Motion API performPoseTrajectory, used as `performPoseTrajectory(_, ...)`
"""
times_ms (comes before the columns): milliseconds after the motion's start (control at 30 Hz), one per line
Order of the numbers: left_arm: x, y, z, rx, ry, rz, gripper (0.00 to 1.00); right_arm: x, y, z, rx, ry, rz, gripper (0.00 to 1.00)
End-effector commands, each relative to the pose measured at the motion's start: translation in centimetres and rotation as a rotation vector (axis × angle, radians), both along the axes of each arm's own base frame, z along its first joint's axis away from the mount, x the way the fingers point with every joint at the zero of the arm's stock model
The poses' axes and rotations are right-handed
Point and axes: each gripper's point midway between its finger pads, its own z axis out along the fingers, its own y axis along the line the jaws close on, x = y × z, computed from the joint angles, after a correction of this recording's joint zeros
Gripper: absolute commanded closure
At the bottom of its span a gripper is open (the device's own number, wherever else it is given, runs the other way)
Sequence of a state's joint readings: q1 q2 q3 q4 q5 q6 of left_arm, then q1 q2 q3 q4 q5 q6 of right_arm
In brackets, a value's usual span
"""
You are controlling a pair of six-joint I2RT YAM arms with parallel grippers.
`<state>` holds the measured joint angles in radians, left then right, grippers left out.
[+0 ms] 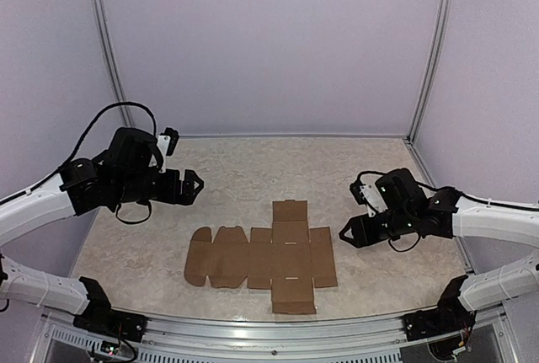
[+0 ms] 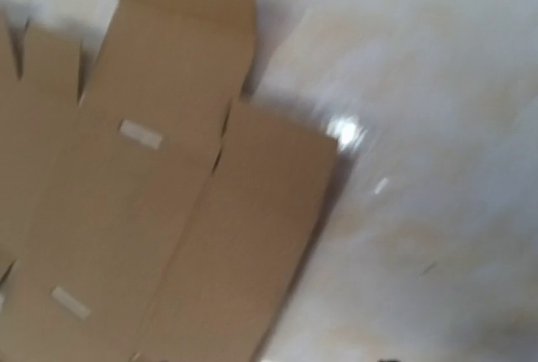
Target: Fold the paper box
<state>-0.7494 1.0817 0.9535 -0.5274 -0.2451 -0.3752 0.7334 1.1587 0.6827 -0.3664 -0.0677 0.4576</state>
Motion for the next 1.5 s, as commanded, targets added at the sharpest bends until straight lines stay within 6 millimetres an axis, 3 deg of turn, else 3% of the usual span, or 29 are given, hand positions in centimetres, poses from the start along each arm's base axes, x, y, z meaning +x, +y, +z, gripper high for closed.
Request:
performPoseTrajectory(0, -0.3, -0.8, -2.8, 0.01, 0.063, 0.006, 0.01, -1.8, 1.5, -0.8, 0.186, 0.137, -0.047, 0.47)
performPoseTrajectory(233, -0.8, -2.6, -6.7, 0.02, 0.183, -0.005, 0.02, -3.0, 1.9, -3.8, 0.229, 0.271, -0.09, 0.47)
performPoseTrajectory(600, -2.8, -5.1, -12.5, -0.037, 0.377, -0.038, 0.11, -3.3, 1.8, -6.6, 0.206, 0.339, -0.126, 0.47)
performPoseTrajectory(833, -3.4, -6.5, -15.1, -0.055, 0.454, -0.071, 0.18, -3.1, 2.1, -7.5, 0.225, 0.357, -0.142, 0.47)
performPoseTrajectory(1167, -4.0, -6.6, -18.7, -0.016, 0.525, -0.076, 0.25, -3.3, 2.4, -9.0, 0.262, 0.39, -0.155, 0.47)
performPoseTrajectory(1467, -4.6, -6.6, -21.5, 0.016, 0.577, -0.078, 0.31, -3.5, 3.3, -8.7, 0.316, 0.4, -0.129, 0.47)
